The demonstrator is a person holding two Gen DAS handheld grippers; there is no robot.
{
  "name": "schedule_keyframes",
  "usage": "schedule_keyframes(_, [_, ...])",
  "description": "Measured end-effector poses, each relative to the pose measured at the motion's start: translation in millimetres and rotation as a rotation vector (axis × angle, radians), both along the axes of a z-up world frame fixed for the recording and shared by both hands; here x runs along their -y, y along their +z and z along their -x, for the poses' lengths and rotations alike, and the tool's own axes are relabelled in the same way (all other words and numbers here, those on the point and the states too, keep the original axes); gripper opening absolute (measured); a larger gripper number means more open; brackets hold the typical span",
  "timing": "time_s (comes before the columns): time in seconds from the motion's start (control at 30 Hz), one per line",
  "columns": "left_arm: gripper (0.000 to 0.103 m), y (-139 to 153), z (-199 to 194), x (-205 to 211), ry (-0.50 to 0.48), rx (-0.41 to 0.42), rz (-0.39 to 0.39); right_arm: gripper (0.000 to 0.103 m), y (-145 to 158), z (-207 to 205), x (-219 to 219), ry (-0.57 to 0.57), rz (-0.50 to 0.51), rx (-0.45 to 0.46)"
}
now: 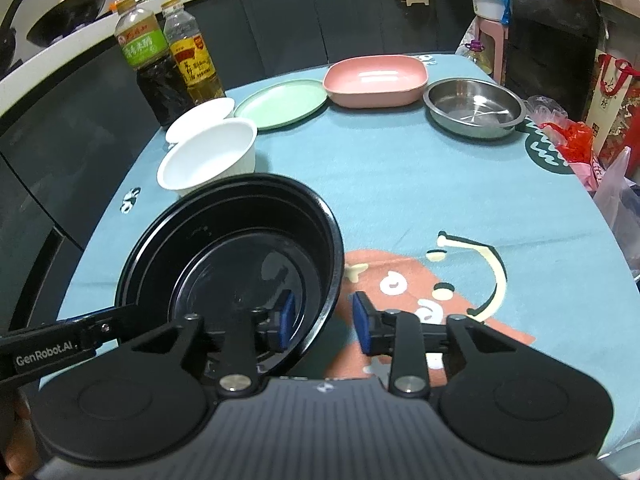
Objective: Organize plates and bowls
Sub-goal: 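Lift the black bowl with both grippers and carry it toward the table edge, then lower the black bowl and open both grippers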
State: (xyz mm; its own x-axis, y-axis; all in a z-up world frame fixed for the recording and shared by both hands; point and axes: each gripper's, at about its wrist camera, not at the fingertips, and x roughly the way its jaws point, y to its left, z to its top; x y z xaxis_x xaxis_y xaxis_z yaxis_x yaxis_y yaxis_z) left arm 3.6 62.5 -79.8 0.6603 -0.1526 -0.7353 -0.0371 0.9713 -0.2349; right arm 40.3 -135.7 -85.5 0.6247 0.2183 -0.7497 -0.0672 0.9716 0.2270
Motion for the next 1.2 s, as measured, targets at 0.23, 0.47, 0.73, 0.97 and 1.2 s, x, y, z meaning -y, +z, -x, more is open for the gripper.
schedule_keyframes(0.23, [0.021,2.5,-2.1,-5.7,0.018,0.008,0.009,0.026,3.7,-2.2,2.6,-0.009,0.003,0.013])
schedule_keyframes(0.47, [0.021,7.7,-10.6,-9.7,0.039,0.03,0.01,0.027,10.1,-10.5,10.1,-0.034,0.007,0.039])
schedule_keyframes(0.73, [0.021,11.6,-31.2,-16.0,0.075,0.042,0.006,0.027,17.8,-29.8,10.2,-0.041,0.025,0.059])
schedule_keyframes(0.97, [0.021,12.7,-52.1,-20.5,0.092,0.04,-0.001,0.028,24.4,-50.1,-1.5,-0.003,0.037,0.073])
schedule_keyframes(1.2, [0.021,11.7,-74.1,-22.7,0.107,0.037,-0.011,0.028,27.4,-69.6,-11.2,0.031,0.044,0.072])
